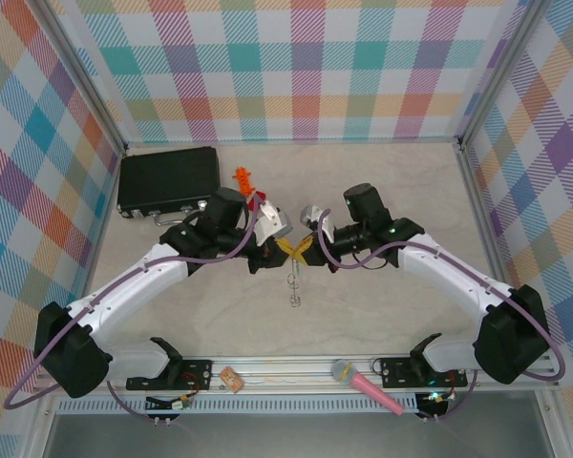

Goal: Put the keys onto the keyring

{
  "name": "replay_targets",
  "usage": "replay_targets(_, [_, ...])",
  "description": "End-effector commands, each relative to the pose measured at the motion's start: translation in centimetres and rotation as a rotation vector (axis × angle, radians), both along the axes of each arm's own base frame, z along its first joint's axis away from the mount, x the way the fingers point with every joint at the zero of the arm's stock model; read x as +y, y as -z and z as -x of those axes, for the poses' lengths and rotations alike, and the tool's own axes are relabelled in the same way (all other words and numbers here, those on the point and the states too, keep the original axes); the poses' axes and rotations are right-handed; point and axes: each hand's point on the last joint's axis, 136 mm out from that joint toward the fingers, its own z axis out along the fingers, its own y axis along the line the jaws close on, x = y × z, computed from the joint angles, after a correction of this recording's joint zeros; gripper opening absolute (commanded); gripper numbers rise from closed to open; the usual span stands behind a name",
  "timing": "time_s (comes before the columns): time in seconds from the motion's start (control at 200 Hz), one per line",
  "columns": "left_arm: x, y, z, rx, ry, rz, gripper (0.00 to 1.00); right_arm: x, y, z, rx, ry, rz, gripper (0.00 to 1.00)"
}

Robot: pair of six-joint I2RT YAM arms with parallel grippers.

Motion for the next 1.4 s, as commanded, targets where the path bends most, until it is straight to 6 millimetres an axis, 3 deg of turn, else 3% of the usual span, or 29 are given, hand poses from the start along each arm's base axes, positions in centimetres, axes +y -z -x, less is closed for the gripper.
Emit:
replay_targets(0.0, [-0.4, -0.8, 0.6, 0.001, 0.039, 0.023, 0.15, 0.4, -2.7, 1.1, -0.066, -0.062, -0.089, 0.00])
replay_targets(0.08, [-0.6, -0.8, 0.7, 0.015, 0.052, 0.031, 0.00, 0.4, -2.9, 1.2, -0.062, -0.070, -0.098, 0.00])
replay_targets(0.34, [-0.7, -1.2, 0.1, -0.008, 0.028, 0.046, 0.00, 0.1, -3.0, 0.8, -0.092, -0.024, -0.095, 0.00])
replay_targets(0.375, [-0.7, -1.4, -0.2, -0.020, 0.014, 0.052, 0.00, 0.0, -2.9, 0.5, -0.100, 0.002, -0.091, 0.16])
replay_targets(0.425, [-0.7, -1.8, -0.4, -0.041, -0.001, 0.069, 0.00, -0.3, -2.9, 0.0, -0.117, 0.044, -0.090, 0.26])
replay_targets(0.59, [-0.6, -4.1, -1.4, -0.131, -0.064, 0.159, 0.00, -2.0, -3.4, -2.0, -0.187, 0.234, -0.108, 0.34])
replay_targets(0.69, [-0.5, -5.8, -1.7, -0.170, -0.102, 0.234, 0.00, -3.2, -4.4, -2.1, -0.218, 0.311, -0.161, 0.38])
replay_targets(1.005, [-1.0, -11.6, -2.7, -0.248, -0.164, 0.582, 0.00, -5.3, -7.1, -2.8, -0.190, 0.442, -0.297, 0.37])
replay_targets(1.26, [-2.0, -13.3, -2.8, -0.240, -0.116, 0.756, 0.00, -5.3, -8.4, -3.2, -0.196, 0.456, -0.313, 0.37])
replay_targets(1.395, [-2.1, -13.7, -3.0, -0.262, -0.114, 0.807, 0.00, -4.4, -8.8, -2.7, -0.158, 0.387, -0.326, 0.38])
